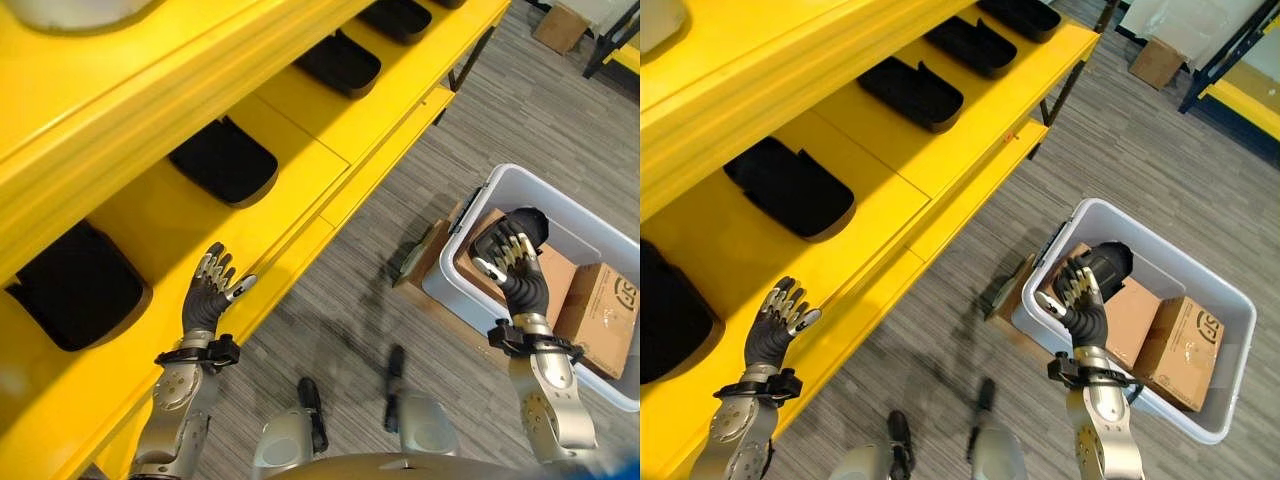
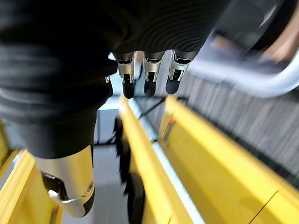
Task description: Move parts from the plastic box to the shelf.
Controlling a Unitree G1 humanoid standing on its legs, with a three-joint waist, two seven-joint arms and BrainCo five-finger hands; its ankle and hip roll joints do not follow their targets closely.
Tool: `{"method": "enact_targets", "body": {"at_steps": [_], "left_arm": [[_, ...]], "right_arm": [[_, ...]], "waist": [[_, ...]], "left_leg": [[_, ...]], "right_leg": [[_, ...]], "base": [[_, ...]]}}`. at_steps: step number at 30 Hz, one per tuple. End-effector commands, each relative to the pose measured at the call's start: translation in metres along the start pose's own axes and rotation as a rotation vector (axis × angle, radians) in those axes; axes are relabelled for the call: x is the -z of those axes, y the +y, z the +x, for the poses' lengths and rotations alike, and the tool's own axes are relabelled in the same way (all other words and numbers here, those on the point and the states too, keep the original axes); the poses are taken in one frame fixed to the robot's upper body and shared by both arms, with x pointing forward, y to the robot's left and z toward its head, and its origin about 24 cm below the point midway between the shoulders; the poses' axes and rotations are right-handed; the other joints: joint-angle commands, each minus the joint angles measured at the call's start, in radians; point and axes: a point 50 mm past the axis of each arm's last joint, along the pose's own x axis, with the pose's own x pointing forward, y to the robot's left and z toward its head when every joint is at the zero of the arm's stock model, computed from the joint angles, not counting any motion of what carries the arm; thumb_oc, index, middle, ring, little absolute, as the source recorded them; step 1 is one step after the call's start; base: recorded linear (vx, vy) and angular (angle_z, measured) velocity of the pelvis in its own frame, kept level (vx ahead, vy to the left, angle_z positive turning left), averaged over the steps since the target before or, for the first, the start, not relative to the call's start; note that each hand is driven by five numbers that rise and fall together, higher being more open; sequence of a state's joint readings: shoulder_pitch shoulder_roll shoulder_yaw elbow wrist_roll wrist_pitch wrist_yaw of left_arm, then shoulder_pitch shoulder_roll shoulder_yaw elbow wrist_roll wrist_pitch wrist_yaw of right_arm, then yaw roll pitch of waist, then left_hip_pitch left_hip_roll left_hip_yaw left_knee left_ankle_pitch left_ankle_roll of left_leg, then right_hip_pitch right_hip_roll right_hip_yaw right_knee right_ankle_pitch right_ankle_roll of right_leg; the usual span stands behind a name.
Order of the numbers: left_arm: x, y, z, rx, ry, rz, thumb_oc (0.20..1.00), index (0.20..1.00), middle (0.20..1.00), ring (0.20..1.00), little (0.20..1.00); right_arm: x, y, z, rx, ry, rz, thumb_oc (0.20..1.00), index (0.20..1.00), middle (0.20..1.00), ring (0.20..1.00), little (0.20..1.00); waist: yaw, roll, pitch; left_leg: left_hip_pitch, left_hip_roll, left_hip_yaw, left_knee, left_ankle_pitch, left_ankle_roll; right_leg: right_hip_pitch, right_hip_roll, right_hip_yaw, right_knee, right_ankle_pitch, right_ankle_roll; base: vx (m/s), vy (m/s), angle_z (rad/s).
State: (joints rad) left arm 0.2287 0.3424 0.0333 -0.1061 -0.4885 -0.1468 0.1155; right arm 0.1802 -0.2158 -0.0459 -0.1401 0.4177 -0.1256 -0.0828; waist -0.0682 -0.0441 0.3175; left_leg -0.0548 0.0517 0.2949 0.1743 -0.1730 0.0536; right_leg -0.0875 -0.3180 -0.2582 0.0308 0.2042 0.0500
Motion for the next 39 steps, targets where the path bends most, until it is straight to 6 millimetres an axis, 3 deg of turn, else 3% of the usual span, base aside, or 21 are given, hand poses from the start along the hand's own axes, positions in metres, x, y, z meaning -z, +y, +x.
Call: {"method": "enact_targets", "body": {"at_steps": [1, 3, 7, 12, 16, 20, 22, 23, 24, 25, 26, 27, 29, 30, 31, 32, 37, 39], "left_arm": [[-0.025, 0.005, -0.006, 0.001, -0.12, 0.039, 1.0, 1.0, 1.0, 1.0, 1.0], [-0.026, 0.005, -0.005, -0.006, -0.123, 0.042, 1.0, 1.0, 1.0, 1.0, 1.0], [-0.024, 0.009, -0.008, -0.041, -0.119, 0.026, 1.0, 1.0, 1.0, 1.0, 1.0], [-0.017, 0.009, -0.012, -0.041, -0.083, 0.007, 1.0, 1.0, 1.0, 1.0, 1.0], [-0.014, 0.005, -0.012, -0.021, -0.069, 0.0, 1.0, 1.0, 1.0, 1.0, 1.0], [-0.012, 0.001, -0.01, 0.002, -0.064, 0.005, 1.0, 1.0, 1.0, 1.0, 1.0], [-0.011, 0.0, -0.013, 0.004, -0.061, -0.016, 1.0, 1.0, 1.0, 1.0, 1.0], [-0.011, 0.0, -0.013, 0.004, -0.061, -0.017, 1.0, 1.0, 1.0, 1.0, 1.0], [-0.012, 0.0, -0.013, 0.0, -0.066, -0.023, 1.0, 1.0, 1.0, 1.0, 1.0], [-0.011, -0.002, -0.011, -0.003, -0.065, -0.044, 1.0, 1.0, 1.0, 1.0, 1.0], [-0.01, -0.003, -0.011, -0.003, -0.061, -0.055, 1.0, 1.0, 1.0, 1.0, 1.0], [-0.01, -0.004, -0.01, -0.006, -0.058, -0.06, 1.0, 1.0, 1.0, 1.0, 1.0], [-0.01, -0.006, -0.009, -0.005, -0.061, -0.068, 1.0, 1.0, 1.0, 1.0, 1.0], [-0.01, -0.006, -0.009, -0.005, -0.061, -0.069, 1.0, 1.0, 1.0, 1.0, 1.0], [-0.009, -0.007, -0.01, -0.017, -0.06, -0.069, 1.0, 1.0, 1.0, 1.0, 1.0], [-0.008, -0.009, -0.01, -0.027, -0.07, -0.069, 1.0, 1.0, 1.0, 1.0, 1.0], [-0.01, -0.009, -0.011, -0.028, -0.085, -0.062, 1.0, 1.0, 1.0, 1.0, 1.0], [-0.015, -0.006, -0.008, -0.033, -0.109, -0.048, 1.0, 1.0, 1.0, 1.0, 1.0]], "right_arm": [[-0.027, -0.005, 0.009, 0.014, -0.133, -0.01, 1.0, 1.0, 1.0, 1.0, 1.0], [-0.028, -0.005, 0.01, 0.014, -0.136, -0.013, 1.0, 1.0, 1.0, 1.0, 1.0], [-0.031, -0.002, 0.014, -0.003, -0.145, -0.02, 1.0, 1.0, 1.0, 1.0, 1.0], [-0.033, -0.012, 0.009, 0.016, -0.141, -0.035, 1.0, 1.0, 1.0, 1.0, 1.0], [-0.033, -0.017, 0.006, 0.032, -0.138, -0.046, 1.0, 1.0, 1.0, 1.0, 1.0], [-0.039, -0.023, 0.003, 0.045, -0.156, -0.07, 1.0, 1.0, 1.0, 1.0, 1.0], [-0.041, -0.029, 0.001, 0.048, -0.154, -0.108, 1.0, 1.0, 1.0, 1.0, 1.0], [-0.041, -0.029, 0.001, 0.048, -0.154, -0.109, 1.0, 1.0, 1.0, 1.0, 1.0], [-0.04, -0.029, 0.001, 0.042, -0.149, -0.103, 1.0, 1.0, 1.0, 1.0, 1.0], [-0.038, -0.028, 0.002, 0.034, -0.139, -0.097, 1.0, 1.0, 1.0, 1.0, 1.0], [-0.037, -0.027, 0.002, 0.032, -0.138, -0.095, 1.0, 1.0, 1.0, 1.0, 1.0], [-0.037, -0.026, 0.003, 0.031, -0.136, -0.088, 1.0, 1.0, 1.0, 1.0, 1.0], [-0.038, -0.025, 0.005, 0.038, -0.147, -0.082, 1.0, 1.0, 1.0, 1.0, 1.0], [-0.038, -0.025, 0.005, 0.038, -0.147, -0.082, 1.0, 1.0, 1.0, 1.0, 1.0], [-0.035, -0.027, 0.006, 0.048, -0.136, -0.073, 1.0, 1.0, 1.0, 1.0, 1.0], [-0.033, -0.027, 0.007, 0.058, -0.129, -0.057, 1.0, 1.0, 1.0, 1.0, 1.0], [-0.029, -0.022, 0.006, 0.024, -0.106, -0.027, 1.0, 1.0, 1.0, 1.0, 1.0], [-0.026, -0.017, 0.006, 0.009, -0.097, -0.019, 1.0, 1.0, 1.0, 1.0, 1.0]], "waist": [[0.017, -0.016, -0.04], [0.031, -0.036, -0.05], [0.028, -0.041, -0.073], [0.005, -0.006, -0.09], [-0.009, 0.014, -0.095], [-0.033, 0.032, -0.086], [-0.036, 0.038, -0.052], [-0.037, 0.039, -0.053], [-0.029, 0.033, -0.042], [0.002, 0.008, -0.004], [0.006, -0.005, 0.005], [0.013, -0.021, 0.005], [0.032, -0.018, 0.003], [0.033, -0.019, 0.003], [0.056, -0.005, 0.008], [0.074, 0.005, 0.004], [0.071, 0.012, -0.011], [0.059, 0.002, 0.0]], "left_leg": [[0.005, 0.002, -0.07, -0.075, 0.034, -0.035], [-0.001, 0.0, -0.025, -0.055, 0.035, -0.035], [0.007, 0.056, 0.008, -0.027, 0.046, -0.065], [0.058, 0.14, 0.025, -0.066, 0.086, -0.118], [0.073, 0.172, 0.029, -0.084, 0.112, -0.143], [0.058, 0.217, 0.018, -0.024, 0.13, -0.17], [0.016, 0.27, -0.032, 0.176, 0.207, -0.189], [0.014, 0.271, -0.033, 0.178, 0.206, -0.19], [-0.006, 0.275, -0.073, 0.253, 0.244, -0.189], [-0.081, 0.214, -0.205, 0.37, 0.3, -0.184], [-0.12, 0.19, -0.232, 0.397, 0.283, -0.181], [-0.162, 0.195, -0.229, 0.343, 0.244, -0.164], [-0.176, 0.21, -0.264, 0.114, 0.237, -0.155], [-0.171, 0.209, -0.26, 0.102, 0.246, -0.154], [-0.189, 0.237, -0.324, -0.078, 0.336, -0.179], [-0.191, 0.233, -0.381, -0.176, 0.369, -0.211], [-0.129, 0.218, -0.314, -0.136, 0.305, -0.207], [-0.133, 0.186, -0.259, -0.08, 0.25, -0.178]], "right_leg": [[-0.045, -0.051, 0.03, 0.055, -0.053, 0.151], [-0.008, -0.069, -0.055, 0.023, -0.048, 0.155], [-0.006, -0.037, -0.052, 0.004, -0.049, 0.164], [0.02, 0.038, -0.058, -0.003, -0.144, 0.132], [0.033, 0.069, -0.061, -0.002, -0.179, 0.114], [0.04, 0.104, -0.055, 0.029, -0.233, 0.08], [0.062, 0.156, -0.032, 0.057, -0.286, 0.021], [0.062, 0.157, -0.032, 0.057, -0.286, 0.021], [0.069, 0.176, -0.015, 0.06, -0.299, 0.001], [0.081, 0.191, 0.013, 0.06, -0.307, -0.025], [0.083, 0.193, 0.012, 0.057, -0.315, -0.028], [0.096, 0.192, 0.021, 0.053, -0.327, -0.015], [0.104, 0.193, 0.048, 0.05, -0.334, 0.015], [0.103, 0.191, 0.049, 0.048, -0.33, 0.015], [0.119, 0.198, 0.08, 0.053, -0.345, 0.029], [0.146, 0.186, 0.114, 0.054, -0.366, 0.043], [0.143, 0.148, 0.155, 0.05, -0.348, 0.065], [0.131, 0.093, 0.186, 0.035, -0.307, 0.095]], "base": [[-0.01, -0.058, -0.2], [-0.03, -0.138, -0.38], [0.05, -0.223, -0.56], [0.1, -0.197, -0.3], [0.05, -0.126, -0.04], [0.05, -0.163, 0.05], [0.06, -0.211, 0.12], [0.06, -0.191, -0.03], [0.0, -0.179, -0.21], [-0.01, -0.226, -0.42], [0.04, -0.158, -0.69], [0.13, -0.004, -0.58], [0.19, 0.126, -0.22], [0.26, 0.242, -0.25], [0.34, 0.307, -0.51], [0.38, 0.373, -0.51], [0.14, 0.25, -1.15], [0.04, 0.32, -0.74]]}}
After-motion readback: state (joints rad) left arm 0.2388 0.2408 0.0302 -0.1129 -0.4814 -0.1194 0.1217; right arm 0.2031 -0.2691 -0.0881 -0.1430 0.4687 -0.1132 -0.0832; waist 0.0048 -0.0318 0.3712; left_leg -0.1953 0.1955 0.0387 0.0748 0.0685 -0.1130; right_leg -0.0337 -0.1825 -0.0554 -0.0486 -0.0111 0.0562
